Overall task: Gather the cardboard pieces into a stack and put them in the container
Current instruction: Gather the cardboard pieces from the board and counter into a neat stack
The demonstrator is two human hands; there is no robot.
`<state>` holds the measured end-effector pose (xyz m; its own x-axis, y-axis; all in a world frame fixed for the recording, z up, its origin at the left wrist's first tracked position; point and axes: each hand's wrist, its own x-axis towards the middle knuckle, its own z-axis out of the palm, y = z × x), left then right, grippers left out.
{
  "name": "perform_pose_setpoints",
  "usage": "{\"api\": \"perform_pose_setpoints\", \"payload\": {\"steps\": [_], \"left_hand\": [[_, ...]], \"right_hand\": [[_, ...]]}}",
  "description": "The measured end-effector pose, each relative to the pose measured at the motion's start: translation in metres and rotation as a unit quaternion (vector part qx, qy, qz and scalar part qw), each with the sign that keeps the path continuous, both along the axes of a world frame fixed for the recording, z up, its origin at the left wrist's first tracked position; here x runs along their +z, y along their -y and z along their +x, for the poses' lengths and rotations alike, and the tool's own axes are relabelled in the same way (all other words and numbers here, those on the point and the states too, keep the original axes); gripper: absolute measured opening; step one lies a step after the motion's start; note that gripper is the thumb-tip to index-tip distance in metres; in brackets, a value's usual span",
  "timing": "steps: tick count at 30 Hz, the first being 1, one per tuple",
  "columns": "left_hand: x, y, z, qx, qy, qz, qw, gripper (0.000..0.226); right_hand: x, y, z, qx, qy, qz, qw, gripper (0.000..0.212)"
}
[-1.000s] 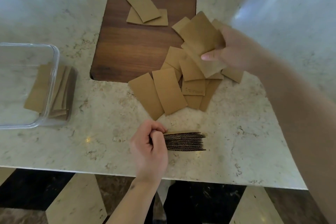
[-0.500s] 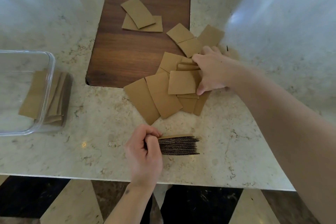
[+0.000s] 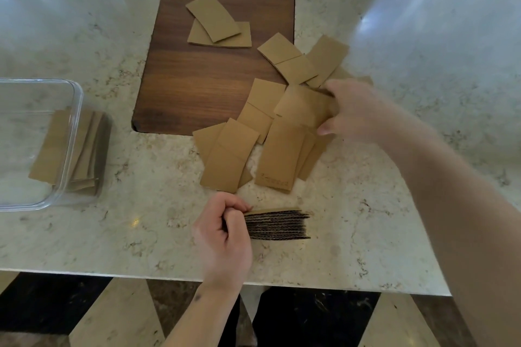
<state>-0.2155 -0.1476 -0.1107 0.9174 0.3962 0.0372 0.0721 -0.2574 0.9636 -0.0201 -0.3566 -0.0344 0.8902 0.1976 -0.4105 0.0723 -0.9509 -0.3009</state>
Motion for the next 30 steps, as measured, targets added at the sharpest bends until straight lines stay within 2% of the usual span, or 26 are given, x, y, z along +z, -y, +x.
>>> {"api": "perform_pose_setpoints", "payload": {"steps": [2,5,9,12,15,20,23,26,28,30], "left_hand": [[0.000,0.000,0.000,0.001,-0.002,0.002,1.000,0.030],[0.002,0.001,0.000,0.000,0.001,0.002,1.000,0.029],[0.001,0.000,0.000,-0.003,0.007,0.013,1.000,0.030],[0.000,0.000,0.000,-0.005,-0.001,0.011,1.000,0.030],[0.000,0.000,0.000,-0.005,-0.003,0.011,1.000,0.029],[0.001,0.000,0.000,-0.004,0.001,0.004,1.000,0.028],[0.001,0.001,0.000,-0.002,-0.003,0.002,1.000,0.027],[0.003,0.001,0.000,0.000,0.000,-0.002,1.000,0.027],[0.003,0.002,0.000,0.004,-0.006,-0.005,1.000,0.027],[0.002,0.002,0.000,0.006,-0.012,-0.005,1.000,0.027]], "right_hand": [[0.009,0.010,0.003,0.040,0.022,-0.011,0.999,0.045],[0.026,-0.004,-0.002,0.178,0.016,-0.028,0.984,0.039],[0.018,-0.045,-0.018,0.355,0.019,-0.109,0.928,0.037],[0.008,-0.054,-0.025,0.431,0.084,-0.123,0.890,0.041],[0.001,-0.053,-0.026,0.428,0.141,-0.111,0.886,0.048],[-0.002,-0.046,-0.016,0.377,0.053,-0.181,0.907,0.087],[0.000,-0.043,-0.015,0.363,0.062,-0.162,0.916,0.072],[0.008,-0.033,-0.013,0.300,0.011,-0.088,0.950,0.048],[0.019,-0.020,-0.002,0.232,-0.021,-0.031,0.972,0.048],[0.031,-0.004,0.010,0.203,-0.021,-0.022,0.979,0.049]]}}
